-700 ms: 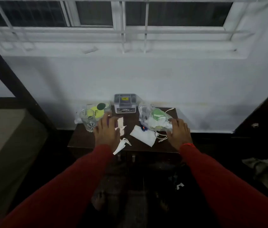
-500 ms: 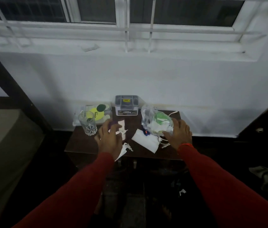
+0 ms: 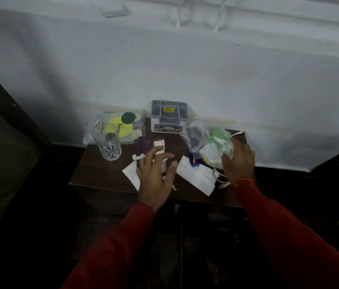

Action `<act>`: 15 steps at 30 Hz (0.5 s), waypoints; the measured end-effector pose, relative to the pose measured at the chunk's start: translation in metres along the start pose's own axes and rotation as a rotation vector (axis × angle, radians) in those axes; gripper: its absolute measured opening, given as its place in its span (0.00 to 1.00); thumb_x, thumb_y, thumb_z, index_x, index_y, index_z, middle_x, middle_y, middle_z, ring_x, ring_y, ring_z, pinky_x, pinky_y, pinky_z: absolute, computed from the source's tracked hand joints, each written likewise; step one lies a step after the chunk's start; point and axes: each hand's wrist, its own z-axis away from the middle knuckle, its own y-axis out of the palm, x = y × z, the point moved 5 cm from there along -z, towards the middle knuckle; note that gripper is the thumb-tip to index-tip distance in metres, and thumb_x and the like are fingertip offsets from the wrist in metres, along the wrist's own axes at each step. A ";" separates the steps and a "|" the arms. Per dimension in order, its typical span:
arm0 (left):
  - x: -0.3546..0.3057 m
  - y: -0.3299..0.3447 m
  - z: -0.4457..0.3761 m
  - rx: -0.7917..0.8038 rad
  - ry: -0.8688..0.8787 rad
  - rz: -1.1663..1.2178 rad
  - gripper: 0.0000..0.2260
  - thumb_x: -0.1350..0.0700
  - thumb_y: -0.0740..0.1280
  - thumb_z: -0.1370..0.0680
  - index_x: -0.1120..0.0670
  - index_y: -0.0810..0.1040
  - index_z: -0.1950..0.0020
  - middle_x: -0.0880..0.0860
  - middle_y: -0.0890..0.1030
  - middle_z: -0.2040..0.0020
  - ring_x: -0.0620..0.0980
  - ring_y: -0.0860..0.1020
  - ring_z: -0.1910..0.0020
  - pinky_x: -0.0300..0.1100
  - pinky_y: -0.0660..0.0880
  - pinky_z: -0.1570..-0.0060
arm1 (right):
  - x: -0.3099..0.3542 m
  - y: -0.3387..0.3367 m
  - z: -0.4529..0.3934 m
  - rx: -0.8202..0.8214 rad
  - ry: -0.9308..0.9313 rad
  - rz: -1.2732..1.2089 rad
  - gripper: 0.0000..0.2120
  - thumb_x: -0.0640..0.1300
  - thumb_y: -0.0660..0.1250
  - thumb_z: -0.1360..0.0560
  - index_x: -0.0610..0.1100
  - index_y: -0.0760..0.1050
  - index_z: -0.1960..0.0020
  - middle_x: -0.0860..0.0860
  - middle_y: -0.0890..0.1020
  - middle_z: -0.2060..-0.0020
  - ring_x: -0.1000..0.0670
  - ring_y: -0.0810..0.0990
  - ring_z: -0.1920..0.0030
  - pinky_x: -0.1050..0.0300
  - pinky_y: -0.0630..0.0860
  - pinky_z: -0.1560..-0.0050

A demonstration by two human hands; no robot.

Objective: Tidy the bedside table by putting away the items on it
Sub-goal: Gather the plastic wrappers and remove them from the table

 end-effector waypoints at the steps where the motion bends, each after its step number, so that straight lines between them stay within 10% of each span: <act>1: -0.002 0.000 0.000 0.009 0.040 0.031 0.13 0.42 0.64 0.20 0.46 0.79 0.41 0.44 0.72 0.31 0.47 0.68 0.29 0.50 0.62 0.32 | 0.005 -0.007 0.002 -0.054 -0.030 -0.060 0.28 0.40 0.69 0.29 0.42 0.71 0.29 0.37 0.75 0.43 0.35 0.71 0.41 0.44 0.68 0.36; 8: 0.000 -0.002 0.000 0.137 -0.292 0.737 0.32 0.33 0.68 0.26 0.41 0.66 0.25 0.47 0.75 0.28 0.40 0.77 0.34 0.46 0.79 0.41 | 0.078 -0.046 0.048 -0.159 -0.272 -0.465 0.22 0.34 0.63 0.30 0.40 0.77 0.36 0.41 0.76 0.47 0.39 0.77 0.46 0.40 0.76 0.44; 11: 0.007 0.000 0.002 0.219 -0.490 0.992 0.37 0.32 0.71 0.27 0.49 0.67 0.24 0.53 0.78 0.30 0.55 0.80 0.35 0.61 0.81 0.45 | 0.123 -0.038 0.088 0.076 -0.474 -0.600 0.17 0.38 0.63 0.25 0.39 0.78 0.37 0.41 0.77 0.47 0.45 0.79 0.46 0.49 0.76 0.43; 15: 0.022 -0.022 0.001 -0.007 -0.548 0.989 0.27 0.53 0.76 0.26 0.61 0.74 0.30 0.60 0.84 0.40 0.57 0.85 0.44 0.51 0.82 0.50 | 0.152 -0.015 0.118 0.444 -0.535 -0.659 0.18 0.36 0.66 0.23 0.39 0.76 0.33 0.42 0.77 0.45 0.46 0.78 0.44 0.56 0.74 0.41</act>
